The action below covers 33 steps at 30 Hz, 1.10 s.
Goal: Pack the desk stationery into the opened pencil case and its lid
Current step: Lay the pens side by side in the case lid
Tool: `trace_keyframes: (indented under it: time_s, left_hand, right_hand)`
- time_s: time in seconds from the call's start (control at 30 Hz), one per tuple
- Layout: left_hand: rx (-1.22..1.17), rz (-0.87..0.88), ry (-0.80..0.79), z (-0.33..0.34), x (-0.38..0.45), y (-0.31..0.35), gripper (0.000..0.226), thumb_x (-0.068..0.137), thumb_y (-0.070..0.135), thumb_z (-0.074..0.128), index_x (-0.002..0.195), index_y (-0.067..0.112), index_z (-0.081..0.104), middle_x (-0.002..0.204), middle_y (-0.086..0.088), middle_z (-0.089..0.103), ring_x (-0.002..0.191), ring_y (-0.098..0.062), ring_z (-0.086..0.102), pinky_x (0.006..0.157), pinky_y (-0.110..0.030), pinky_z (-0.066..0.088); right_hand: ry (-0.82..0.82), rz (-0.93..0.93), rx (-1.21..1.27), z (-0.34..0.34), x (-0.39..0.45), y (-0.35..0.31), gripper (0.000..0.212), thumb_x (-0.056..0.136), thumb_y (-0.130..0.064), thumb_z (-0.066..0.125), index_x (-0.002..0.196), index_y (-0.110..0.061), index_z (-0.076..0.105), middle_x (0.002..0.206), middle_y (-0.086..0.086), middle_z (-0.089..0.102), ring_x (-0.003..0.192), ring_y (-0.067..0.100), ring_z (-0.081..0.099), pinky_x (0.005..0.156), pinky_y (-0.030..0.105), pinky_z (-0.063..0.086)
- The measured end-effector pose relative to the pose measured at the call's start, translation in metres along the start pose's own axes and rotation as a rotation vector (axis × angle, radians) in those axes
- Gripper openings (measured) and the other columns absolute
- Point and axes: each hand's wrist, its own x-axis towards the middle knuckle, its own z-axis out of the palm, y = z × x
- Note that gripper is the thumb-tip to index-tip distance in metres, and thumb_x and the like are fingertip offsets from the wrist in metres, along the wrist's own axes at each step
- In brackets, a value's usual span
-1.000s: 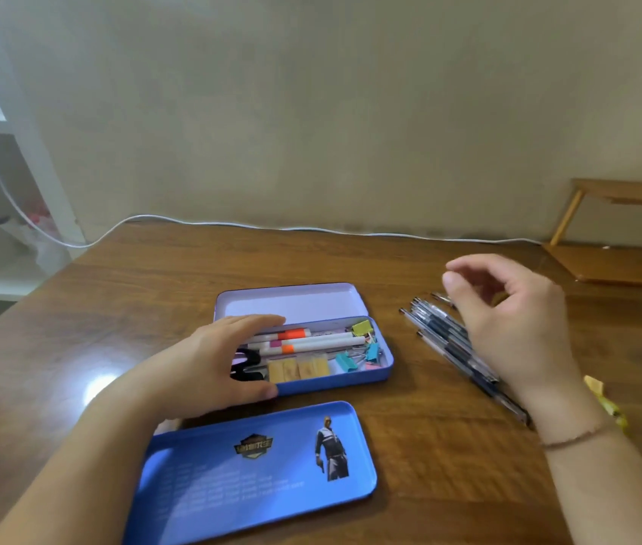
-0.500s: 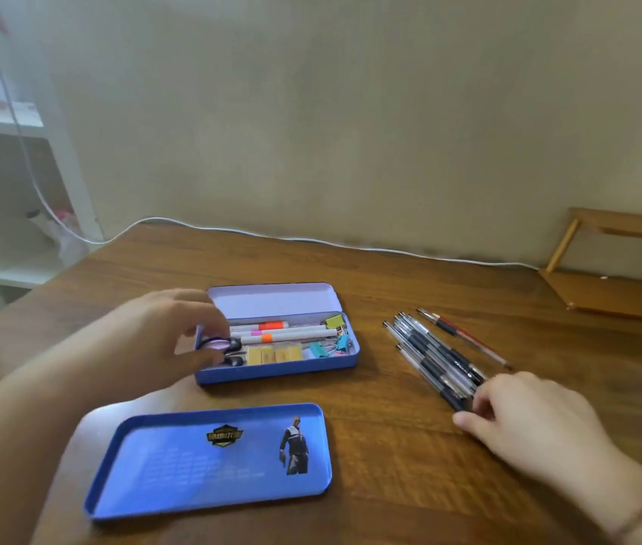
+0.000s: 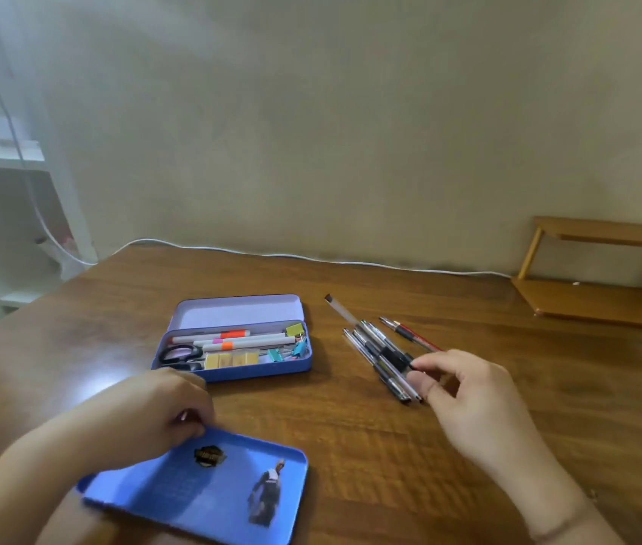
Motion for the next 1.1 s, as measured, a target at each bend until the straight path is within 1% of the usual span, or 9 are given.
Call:
trace_keyframes:
  time_s: [0.13,0.23,0.33,0.43,0.5,0.67,0.83,0.97,1.1]
  left_hand:
    - [-0.087,0.116,0.003,0.006,0.048,0.054,0.013,0.086,0.032,0.065,0.097,0.033,0.073,0.094,0.017,0.063,0.084,0.001,0.056,0.079,-0.015,0.045]
    - [-0.177,0.153,-0.013,0.005,0.075,0.081,0.015,0.087,0.032,0.067,0.1,0.032,0.074,0.091,0.023,0.062,0.08,0.006,0.056,0.075,-0.003,0.039]
    - [-0.321,0.101,-0.114,-0.002,0.081,0.074,0.021,0.088,0.028,0.068,0.108,0.035,0.07,0.093,0.022,0.067,0.086,0.004,0.061,0.075,-0.007,0.044]
    - [-0.634,0.085,-0.13,-0.005,0.074,0.05,0.042,0.087,-0.005,0.054,0.108,0.027,0.071,0.099,0.003,0.073,0.084,-0.01,0.067,0.077,-0.026,0.053]
    - [-0.808,0.09,-0.062,-0.002,0.071,0.046,0.041,0.089,-0.006,0.049,0.106,0.023,0.072,0.099,-0.006,0.074,0.081,-0.016,0.066,0.075,-0.03,0.053]
    - [-0.363,0.273,-0.006,0.014,0.081,0.066,0.018,0.087,0.036,0.069,0.105,0.033,0.071,0.097,0.012,0.068,0.089,-0.006,0.064,0.082,-0.03,0.052]
    - [-0.397,0.315,0.039,0.016,0.082,0.067,0.018,0.086,0.028,0.071,0.103,0.028,0.073,0.097,0.012,0.066,0.087,-0.005,0.062,0.077,-0.023,0.051]
    - [-0.458,0.336,0.041,0.017,0.082,0.066,0.016,0.084,0.025,0.071,0.099,0.028,0.073,0.093,0.012,0.065,0.084,-0.006,0.061,0.072,-0.024,0.052]
    - [-0.456,0.347,0.052,0.018,0.082,0.067,0.016,0.083,0.025,0.07,0.099,0.029,0.072,0.09,0.014,0.064,0.082,-0.002,0.059,0.07,-0.017,0.049]
  right_hand:
    - [-0.043,-0.14,0.237,-0.009,0.003,0.008,0.02,0.08,-0.023,0.076,0.082,-0.043,0.071,0.08,-0.02,0.069,0.082,0.002,0.062,0.064,0.01,0.042]
    - [-0.159,-0.165,0.28,-0.012,0.006,0.015,0.015,0.077,-0.026,0.078,0.079,-0.041,0.075,0.084,-0.019,0.069,0.082,0.006,0.063,0.068,0.017,0.048]
    - [-0.267,-0.18,0.165,-0.009,0.006,0.021,0.013,0.078,-0.036,0.077,0.09,-0.04,0.075,0.085,-0.021,0.067,0.085,0.003,0.061,0.074,0.032,0.052]
    - [-0.324,-0.223,-0.004,-0.001,0.005,0.019,0.017,0.078,-0.05,0.07,0.095,-0.044,0.072,0.088,-0.023,0.064,0.092,-0.003,0.054,0.078,0.028,0.048]
    - [-0.311,-0.238,-0.094,0.005,0.005,0.015,0.023,0.079,-0.056,0.065,0.099,-0.045,0.07,0.09,-0.024,0.064,0.094,-0.003,0.049,0.078,0.025,0.046]
    - [-0.3,-0.244,-0.188,0.016,0.004,0.011,0.029,0.081,-0.061,0.06,0.101,-0.041,0.069,0.092,-0.024,0.054,0.096,-0.001,0.043,0.076,0.019,0.042]
    - [-0.299,-0.196,-0.228,0.021,0.002,0.008,0.029,0.079,-0.062,0.06,0.102,-0.045,0.059,0.098,-0.027,0.052,0.099,-0.004,0.044,0.079,0.018,0.044]
    - [-0.131,-0.015,-0.111,0.016,0.011,0.007,0.021,0.079,-0.059,0.062,0.082,-0.039,0.067,0.078,-0.022,0.06,0.08,-0.004,0.053,0.061,0.019,0.042]
    - [-0.128,0.138,-0.399,0.026,0.034,-0.002,0.023,0.082,-0.058,0.062,0.074,-0.036,0.064,0.075,-0.019,0.058,0.071,0.0,0.052,0.053,0.021,0.042]
